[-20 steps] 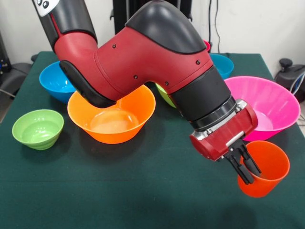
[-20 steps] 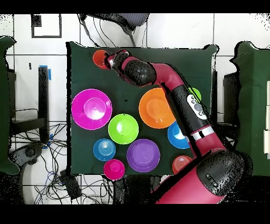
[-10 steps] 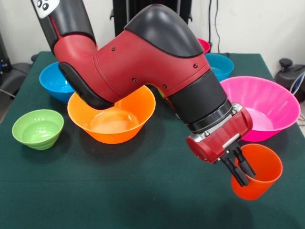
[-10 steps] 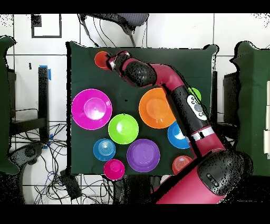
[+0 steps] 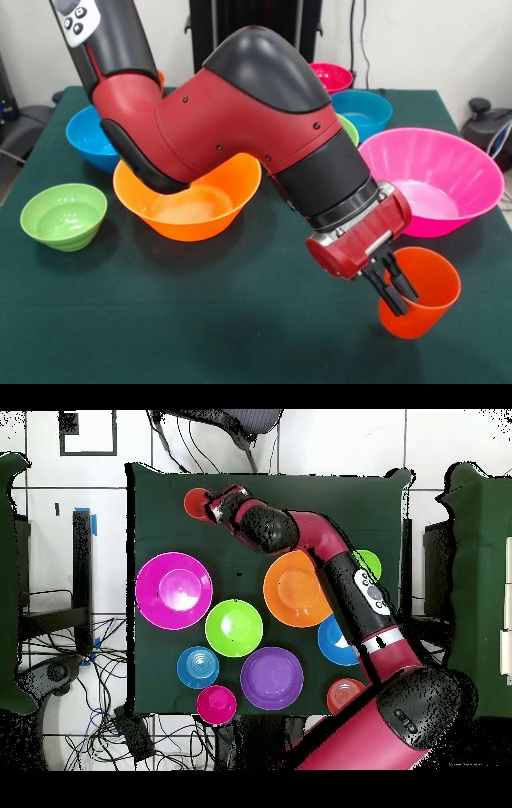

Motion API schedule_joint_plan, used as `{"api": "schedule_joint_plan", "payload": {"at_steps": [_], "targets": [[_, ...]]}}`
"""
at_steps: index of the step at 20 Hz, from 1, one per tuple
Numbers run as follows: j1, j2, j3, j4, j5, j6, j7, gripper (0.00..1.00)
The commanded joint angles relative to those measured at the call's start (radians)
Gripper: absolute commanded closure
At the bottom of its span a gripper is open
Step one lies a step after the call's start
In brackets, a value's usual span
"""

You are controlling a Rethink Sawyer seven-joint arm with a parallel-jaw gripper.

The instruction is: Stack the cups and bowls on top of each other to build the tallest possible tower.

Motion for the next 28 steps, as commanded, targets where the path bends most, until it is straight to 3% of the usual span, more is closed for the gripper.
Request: {"api": "schedule_joint_plan", "payload": {"at_steps": [1,20,21,28], "targets": [[0.007,0.034,-0.028,-0.068,-0.074,0.031,-0.326,1.0],[0.026,0.005,-0.047,-0.069,-0.046,0.062,-0.243,1.0],[0.031,0.0,-0.056,-0.071,-0.038,0.072,-0.22,0.0],[0.03,-0.001,-0.053,-0.07,-0.045,0.068,-0.236,0.0]]}}
